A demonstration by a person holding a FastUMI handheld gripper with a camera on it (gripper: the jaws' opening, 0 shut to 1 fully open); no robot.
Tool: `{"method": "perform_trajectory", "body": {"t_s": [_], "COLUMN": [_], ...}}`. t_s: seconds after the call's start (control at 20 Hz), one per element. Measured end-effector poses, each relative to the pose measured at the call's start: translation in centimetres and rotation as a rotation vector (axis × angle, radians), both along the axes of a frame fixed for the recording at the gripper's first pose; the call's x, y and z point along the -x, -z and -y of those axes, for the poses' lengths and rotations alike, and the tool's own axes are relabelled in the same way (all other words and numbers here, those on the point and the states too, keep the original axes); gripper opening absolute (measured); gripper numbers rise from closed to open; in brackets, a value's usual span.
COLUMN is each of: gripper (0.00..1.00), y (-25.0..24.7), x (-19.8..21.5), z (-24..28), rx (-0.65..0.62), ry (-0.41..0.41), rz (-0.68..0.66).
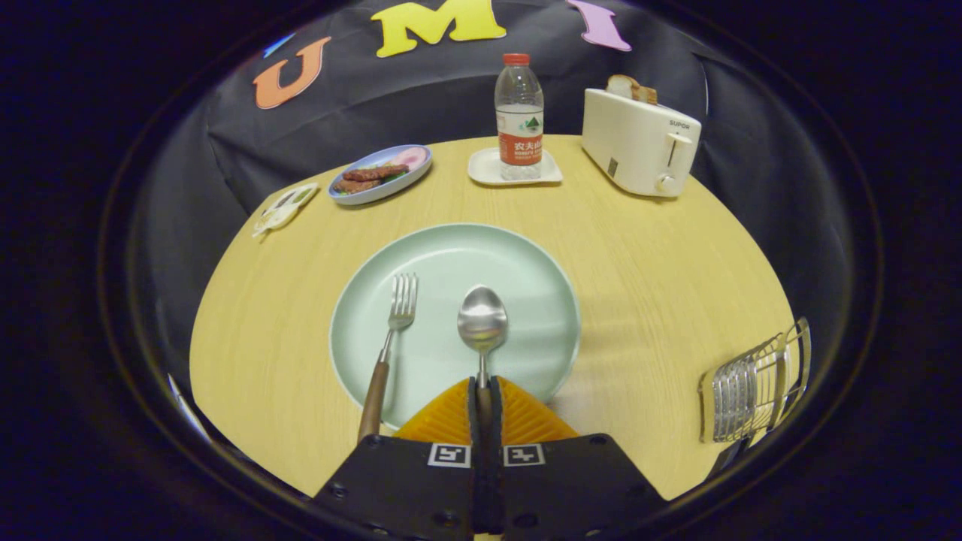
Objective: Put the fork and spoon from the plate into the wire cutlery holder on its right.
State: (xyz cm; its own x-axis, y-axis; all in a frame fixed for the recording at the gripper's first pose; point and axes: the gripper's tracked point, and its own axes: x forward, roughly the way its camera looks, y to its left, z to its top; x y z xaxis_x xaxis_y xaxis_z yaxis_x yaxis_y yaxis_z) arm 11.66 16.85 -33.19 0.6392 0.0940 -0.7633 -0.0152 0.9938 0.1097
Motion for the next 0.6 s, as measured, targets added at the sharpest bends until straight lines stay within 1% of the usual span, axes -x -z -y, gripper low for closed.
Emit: {"method": "perform_trajectory", "body": {"t_s": [0.15,0.3,0.45,0.6], "gripper": [0.01,0.01,0.01,0.01], "y": [-2.0,-4.6,-7.1,-9.2], "x": [1.2,2.5,4.5,6.5], "z": [0.9,3.1,6.1,10.3], "rx": [-0.002,0.015,0.017,0.035], "ry": [-0.038,-0.056,-0.065,-0.054], "rz": [0.005,0.030,0.036,0.049]}}
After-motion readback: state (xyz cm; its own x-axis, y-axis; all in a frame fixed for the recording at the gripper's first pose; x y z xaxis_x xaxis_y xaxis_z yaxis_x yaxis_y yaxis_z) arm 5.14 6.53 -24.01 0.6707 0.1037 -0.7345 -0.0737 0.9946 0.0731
